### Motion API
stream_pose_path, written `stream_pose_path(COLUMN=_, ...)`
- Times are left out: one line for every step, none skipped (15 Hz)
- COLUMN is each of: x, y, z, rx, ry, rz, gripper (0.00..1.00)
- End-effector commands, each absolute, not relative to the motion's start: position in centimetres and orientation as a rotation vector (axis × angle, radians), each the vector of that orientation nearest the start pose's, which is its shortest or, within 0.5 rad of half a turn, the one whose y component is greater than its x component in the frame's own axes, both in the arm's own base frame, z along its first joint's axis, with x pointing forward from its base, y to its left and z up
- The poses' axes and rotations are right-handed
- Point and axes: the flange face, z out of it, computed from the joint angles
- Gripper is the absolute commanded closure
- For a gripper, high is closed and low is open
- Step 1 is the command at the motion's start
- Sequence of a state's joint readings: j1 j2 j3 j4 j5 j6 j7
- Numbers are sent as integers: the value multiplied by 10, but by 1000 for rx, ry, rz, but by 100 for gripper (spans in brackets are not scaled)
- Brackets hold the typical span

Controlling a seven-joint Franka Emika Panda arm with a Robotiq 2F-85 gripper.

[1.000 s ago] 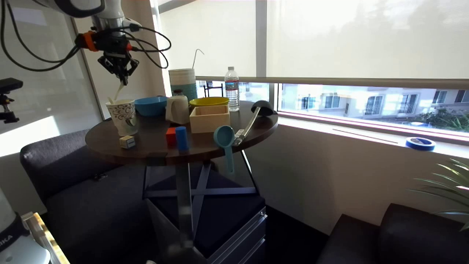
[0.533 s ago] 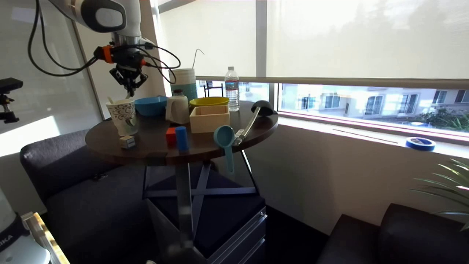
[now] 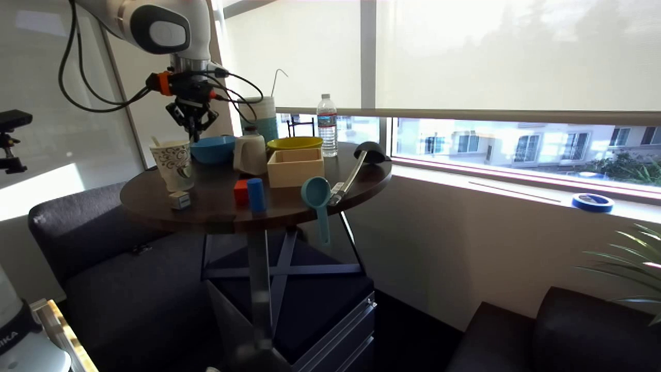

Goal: Remove the spoon from the cup, then put the fork on the cup

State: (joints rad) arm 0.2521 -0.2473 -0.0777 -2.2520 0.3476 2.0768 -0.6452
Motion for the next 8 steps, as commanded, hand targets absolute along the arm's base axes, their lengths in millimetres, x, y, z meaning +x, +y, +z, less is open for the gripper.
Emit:
stream_pose_path(x=481, y=98, z=476, rx=-2669, ry=-920, rz=-198, gripper=57)
stream_pose_path(x=482, y=97, z=475, rx=-2673, ry=-918, rz=-198, gripper=53)
stream_pose_path(x=483, y=96, z=475, rx=-2675, ry=-916, rz=-198, gripper=50)
stream_pose_path(x=483, y=95, z=475, rx=-2679, ry=-914, rz=-196, gripper=45)
stream_pose_path(x=483, y=94, z=475, rx=-2684, ry=-912, rz=-199, gripper=30)
stream_pose_path(x=483, y=93, z=477, rx=-2691, ry=-913, rz=-202, gripper=24)
stream_pose_path(x=482, y=92, z=481, rx=-2700, ry=-911, rz=-206, gripper=16)
stream_pose_path(x=479, y=90, z=490, rx=-2709, ry=-914, rz=-228, gripper=10)
